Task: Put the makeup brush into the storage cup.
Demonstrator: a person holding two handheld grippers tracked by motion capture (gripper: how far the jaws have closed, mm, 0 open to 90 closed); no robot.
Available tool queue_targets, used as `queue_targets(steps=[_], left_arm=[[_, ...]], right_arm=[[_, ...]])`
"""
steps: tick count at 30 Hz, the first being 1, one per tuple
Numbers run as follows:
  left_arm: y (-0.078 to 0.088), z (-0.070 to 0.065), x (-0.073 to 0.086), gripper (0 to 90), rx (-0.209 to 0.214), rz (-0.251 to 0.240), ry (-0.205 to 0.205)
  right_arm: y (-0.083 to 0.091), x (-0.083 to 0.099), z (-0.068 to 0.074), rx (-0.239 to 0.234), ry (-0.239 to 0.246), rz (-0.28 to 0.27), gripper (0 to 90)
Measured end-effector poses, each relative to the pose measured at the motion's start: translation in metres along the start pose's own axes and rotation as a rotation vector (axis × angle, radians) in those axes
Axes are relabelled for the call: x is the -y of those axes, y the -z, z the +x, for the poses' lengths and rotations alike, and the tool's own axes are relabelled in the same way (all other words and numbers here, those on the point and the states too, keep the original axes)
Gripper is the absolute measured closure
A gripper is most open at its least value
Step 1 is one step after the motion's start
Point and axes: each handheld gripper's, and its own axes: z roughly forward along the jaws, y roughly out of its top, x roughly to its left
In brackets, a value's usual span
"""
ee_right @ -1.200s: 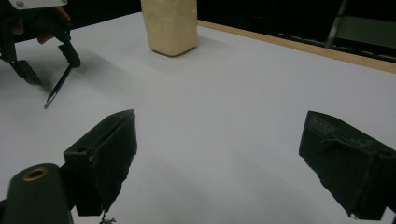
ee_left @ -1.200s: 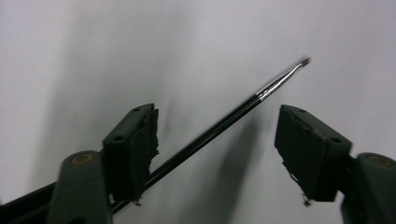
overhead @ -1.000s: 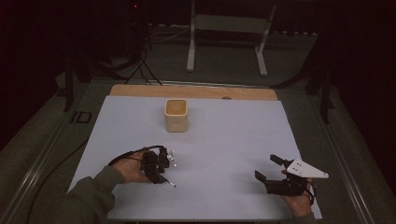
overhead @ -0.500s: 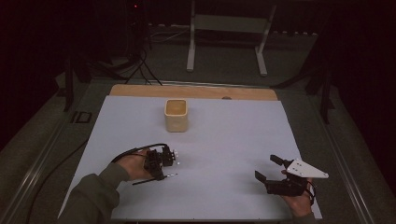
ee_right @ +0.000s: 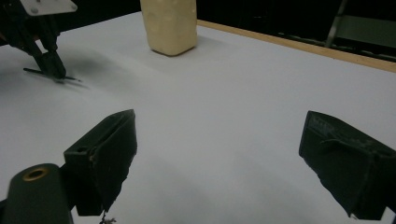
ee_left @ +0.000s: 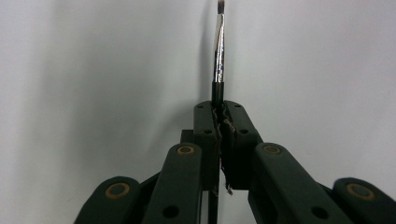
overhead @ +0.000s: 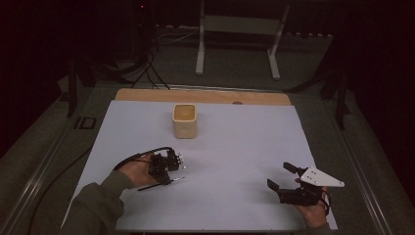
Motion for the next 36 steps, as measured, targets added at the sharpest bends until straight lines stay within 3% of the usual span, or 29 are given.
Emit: queue_targets(steps=[7, 14, 18, 26, 36], left_arm=[[0.013, 0.008, 0.006, 86.5, -0.049, -0.051, 0.088], [0.022, 0.013, 0.009, 86.6, -0.092, -0.088, 0.141], [0.033, 0.019, 0.013, 86.5, -0.118, -0.144, 0.185], [0.041, 0.021, 0.018, 86.5, -0.155, -0.187, 0.219], [0.058, 0.024, 0.025, 86.6, -0.225, -0.309, 0.291]], right_arm=[[0.000, 0.000, 0.000, 0.001, 0.000, 0.001, 11.2], [0.000, 0.000, 0.000, 0.002, 0.000, -0.001, 11.1], [0.000, 0.000, 0.000, 0.003, -0.001, -0.002, 11.1], [0.000, 0.000, 0.000, 0.003, -0.001, 0.000, 11.1], [0.000, 0.000, 0.000, 0.003, -0.002, -0.002, 10.8]])
